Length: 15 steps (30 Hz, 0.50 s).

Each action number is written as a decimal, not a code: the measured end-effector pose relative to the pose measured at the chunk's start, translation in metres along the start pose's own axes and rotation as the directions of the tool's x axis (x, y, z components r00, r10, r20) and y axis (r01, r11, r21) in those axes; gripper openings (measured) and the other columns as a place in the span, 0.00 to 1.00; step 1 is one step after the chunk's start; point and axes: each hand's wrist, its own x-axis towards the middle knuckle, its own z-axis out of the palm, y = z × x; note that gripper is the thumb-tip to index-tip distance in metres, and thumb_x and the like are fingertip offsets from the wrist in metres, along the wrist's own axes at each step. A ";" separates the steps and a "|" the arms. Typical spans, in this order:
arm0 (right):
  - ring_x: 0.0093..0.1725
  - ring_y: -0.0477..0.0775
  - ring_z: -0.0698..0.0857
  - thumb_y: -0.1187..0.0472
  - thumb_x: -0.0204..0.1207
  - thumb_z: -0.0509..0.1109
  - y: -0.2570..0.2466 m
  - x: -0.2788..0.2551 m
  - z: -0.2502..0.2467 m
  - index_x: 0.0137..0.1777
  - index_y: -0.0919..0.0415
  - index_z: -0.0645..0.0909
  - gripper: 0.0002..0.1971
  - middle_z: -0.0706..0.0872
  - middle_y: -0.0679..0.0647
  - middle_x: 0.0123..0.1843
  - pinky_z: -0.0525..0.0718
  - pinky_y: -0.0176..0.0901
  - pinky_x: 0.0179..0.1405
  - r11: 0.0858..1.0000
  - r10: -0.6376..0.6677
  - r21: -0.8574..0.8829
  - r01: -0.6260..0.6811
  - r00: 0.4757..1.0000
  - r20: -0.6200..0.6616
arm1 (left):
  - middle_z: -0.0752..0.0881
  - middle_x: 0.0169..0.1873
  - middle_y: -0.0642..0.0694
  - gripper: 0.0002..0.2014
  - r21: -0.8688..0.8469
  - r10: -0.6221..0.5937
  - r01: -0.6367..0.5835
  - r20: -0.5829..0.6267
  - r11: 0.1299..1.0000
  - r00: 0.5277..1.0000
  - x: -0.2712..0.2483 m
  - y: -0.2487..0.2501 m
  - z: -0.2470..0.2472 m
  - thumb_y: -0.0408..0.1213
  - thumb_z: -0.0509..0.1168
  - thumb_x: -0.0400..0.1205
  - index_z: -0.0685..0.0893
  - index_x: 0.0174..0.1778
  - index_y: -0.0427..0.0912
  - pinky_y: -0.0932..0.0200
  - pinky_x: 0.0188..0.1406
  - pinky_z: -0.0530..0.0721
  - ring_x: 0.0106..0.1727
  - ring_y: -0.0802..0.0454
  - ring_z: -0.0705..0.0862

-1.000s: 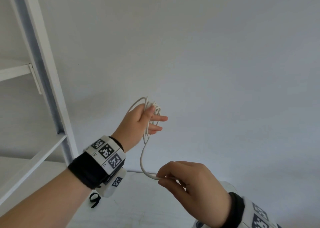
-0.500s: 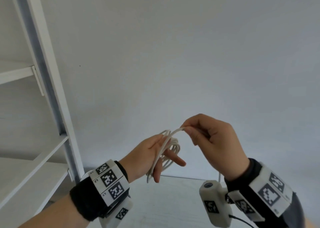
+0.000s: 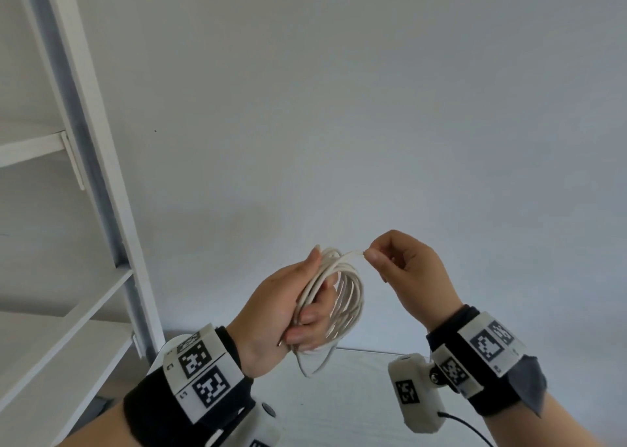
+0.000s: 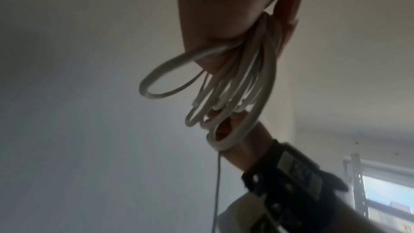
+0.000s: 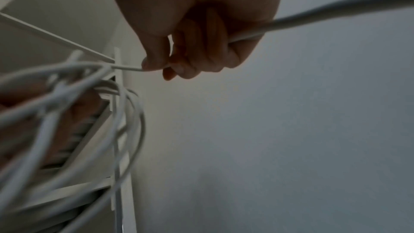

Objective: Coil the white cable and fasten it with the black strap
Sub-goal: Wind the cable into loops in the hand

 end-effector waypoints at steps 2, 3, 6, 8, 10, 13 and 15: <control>0.24 0.45 0.69 0.55 0.75 0.68 0.016 -0.002 0.006 0.34 0.58 0.79 0.10 0.74 0.48 0.23 0.70 0.34 0.27 0.998 0.066 0.024 -0.066 0.998 0.018 | 0.66 0.13 0.53 0.21 -0.143 -0.018 0.021 0.021 0.990 1.000 0.001 0.003 -0.003 0.56 0.56 0.78 0.75 0.32 0.41 0.68 0.12 0.56 0.09 0.61 0.60; 0.23 0.44 0.68 0.55 0.75 0.67 0.023 -0.004 0.009 0.34 0.59 0.79 0.11 0.73 0.45 0.22 0.70 0.35 0.26 0.994 0.100 0.043 -0.102 0.994 0.035 | 0.67 0.13 0.53 0.19 -0.205 -0.012 0.020 0.038 0.979 0.999 0.002 0.005 -0.004 0.55 0.56 0.78 0.76 0.32 0.42 0.67 0.12 0.57 0.09 0.62 0.60; 0.20 0.41 0.67 0.58 0.78 0.64 0.042 -0.018 0.020 0.33 0.58 0.79 0.12 0.72 0.43 0.17 0.69 0.35 0.26 0.983 0.169 0.052 -0.175 0.981 0.099 | 0.67 0.13 0.54 0.18 -0.334 0.027 -0.014 0.033 0.942 0.999 0.006 0.011 -0.011 0.52 0.56 0.80 0.77 0.32 0.42 0.68 0.09 0.62 0.09 0.63 0.62; 0.20 0.40 0.67 0.60 0.79 0.63 0.047 -0.029 0.028 0.33 0.58 0.79 0.13 0.71 0.43 0.17 0.68 0.33 0.25 0.978 0.195 0.043 -0.202 0.972 0.135 | 0.66 0.13 0.55 0.19 -0.349 0.049 -0.058 -0.035 0.935 0.998 0.010 0.015 -0.014 0.52 0.55 0.82 0.76 0.31 0.43 0.68 0.09 0.62 0.09 0.63 0.62; 0.20 0.41 0.66 0.61 0.80 0.62 0.048 -0.041 0.035 0.34 0.57 0.79 0.13 0.70 0.44 0.19 0.67 0.33 0.24 0.974 0.208 0.057 -0.220 0.964 0.166 | 0.65 0.13 0.55 0.19 -0.319 0.077 -0.108 -0.109 0.942 0.991 0.014 0.019 -0.017 0.51 0.53 0.82 0.74 0.32 0.43 0.69 0.09 0.62 0.09 0.64 0.61; 0.21 0.43 0.66 0.62 0.80 0.60 0.044 -0.056 0.044 0.39 0.53 0.80 0.11 0.70 0.47 0.22 0.68 0.35 0.24 0.978 0.189 0.045 -0.203 0.960 0.207 | 0.65 0.15 0.56 0.18 -0.248 0.108 -0.154 -0.191 0.956 0.976 0.019 0.021 -0.022 0.51 0.52 0.83 0.73 0.33 0.43 0.69 0.11 0.63 0.10 0.64 0.60; 0.22 0.44 0.68 0.60 0.80 0.59 0.041 -0.065 0.048 0.45 0.46 0.81 0.11 0.71 0.47 0.22 0.69 0.34 0.26 0.988 0.148 0.005 -0.153 0.962 0.231 | 0.64 0.16 0.55 0.18 -0.210 0.117 -0.171 -0.245 0.963 0.962 0.023 0.020 -0.025 0.52 0.52 0.83 0.72 0.33 0.44 0.69 0.12 0.62 0.11 0.63 0.60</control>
